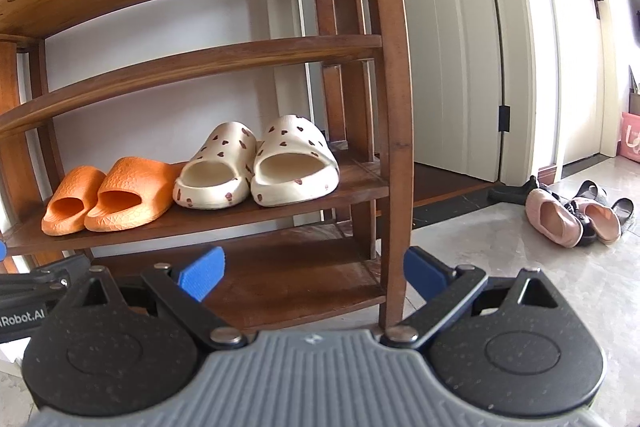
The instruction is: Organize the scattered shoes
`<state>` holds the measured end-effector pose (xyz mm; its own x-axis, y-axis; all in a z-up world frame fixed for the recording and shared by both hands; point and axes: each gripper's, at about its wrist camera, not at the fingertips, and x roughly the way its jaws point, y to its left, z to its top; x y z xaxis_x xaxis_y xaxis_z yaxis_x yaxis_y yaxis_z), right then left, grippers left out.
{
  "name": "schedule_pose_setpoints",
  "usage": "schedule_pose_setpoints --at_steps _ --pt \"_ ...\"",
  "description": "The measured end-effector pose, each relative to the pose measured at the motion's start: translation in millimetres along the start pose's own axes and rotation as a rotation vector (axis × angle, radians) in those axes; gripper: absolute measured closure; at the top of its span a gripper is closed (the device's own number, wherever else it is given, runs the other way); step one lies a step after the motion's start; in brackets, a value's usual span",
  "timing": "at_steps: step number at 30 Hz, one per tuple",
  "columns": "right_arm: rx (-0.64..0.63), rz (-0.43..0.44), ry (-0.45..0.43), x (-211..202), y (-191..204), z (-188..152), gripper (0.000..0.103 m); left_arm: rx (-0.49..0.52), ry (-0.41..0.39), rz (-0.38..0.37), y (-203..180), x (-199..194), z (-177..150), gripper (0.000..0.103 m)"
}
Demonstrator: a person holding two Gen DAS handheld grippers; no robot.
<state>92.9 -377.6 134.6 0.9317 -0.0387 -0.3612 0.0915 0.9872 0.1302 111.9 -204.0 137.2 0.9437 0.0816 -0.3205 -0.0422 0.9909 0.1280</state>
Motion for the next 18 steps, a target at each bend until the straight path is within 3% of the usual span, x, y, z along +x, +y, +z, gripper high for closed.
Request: schedule_pose_setpoints --at_steps 11,15,18 --pt "0.012 -0.009 0.006 -0.3 -4.4 -0.7 0.005 0.005 0.0 -0.008 -1.5 2.5 -2.2 0.0" --pt "0.014 -0.015 0.014 2.0 -6.0 -3.5 0.005 0.006 0.023 -0.065 -0.9 5.2 -2.6 0.001" --pt "0.021 -0.01 0.021 3.1 -5.8 -6.6 0.005 0.015 0.004 -0.043 -2.6 3.1 -4.2 0.001"
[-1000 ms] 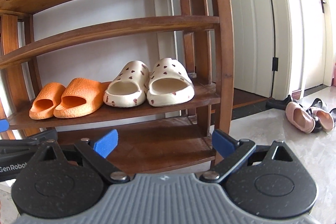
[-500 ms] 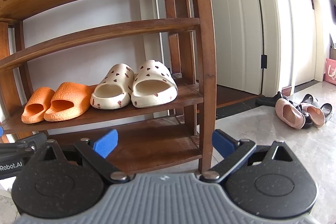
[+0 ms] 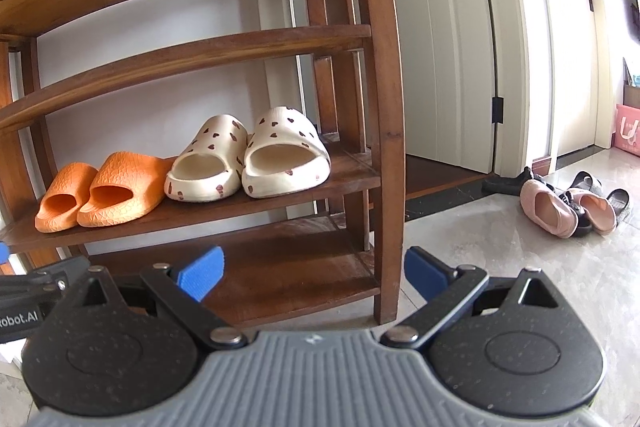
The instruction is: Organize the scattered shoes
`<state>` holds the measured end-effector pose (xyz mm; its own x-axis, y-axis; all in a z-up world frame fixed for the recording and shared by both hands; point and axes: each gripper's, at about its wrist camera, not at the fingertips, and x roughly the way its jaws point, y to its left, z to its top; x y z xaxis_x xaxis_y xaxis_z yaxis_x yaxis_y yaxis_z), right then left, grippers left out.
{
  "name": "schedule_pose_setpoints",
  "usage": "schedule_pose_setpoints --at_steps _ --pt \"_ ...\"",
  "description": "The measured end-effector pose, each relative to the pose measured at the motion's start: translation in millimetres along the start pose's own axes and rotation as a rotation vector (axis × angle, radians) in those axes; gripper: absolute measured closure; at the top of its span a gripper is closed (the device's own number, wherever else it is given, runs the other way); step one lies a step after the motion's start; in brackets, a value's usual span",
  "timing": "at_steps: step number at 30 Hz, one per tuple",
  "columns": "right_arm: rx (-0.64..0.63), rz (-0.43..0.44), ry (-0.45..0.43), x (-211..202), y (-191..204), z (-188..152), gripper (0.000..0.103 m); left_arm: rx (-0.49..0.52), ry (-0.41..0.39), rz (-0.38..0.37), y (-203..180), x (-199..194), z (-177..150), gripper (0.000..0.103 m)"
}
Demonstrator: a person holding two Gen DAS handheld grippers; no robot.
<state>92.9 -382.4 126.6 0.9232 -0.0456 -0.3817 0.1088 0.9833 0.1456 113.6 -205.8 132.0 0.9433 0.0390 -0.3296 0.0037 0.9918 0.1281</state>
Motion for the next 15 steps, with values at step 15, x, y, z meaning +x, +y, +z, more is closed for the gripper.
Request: schedule_pose_setpoints --at_steps 15 --pt "0.007 0.003 0.012 -4.8 1.5 -6.8 0.005 -0.044 0.014 -0.002 1.9 -6.4 0.7 0.0"
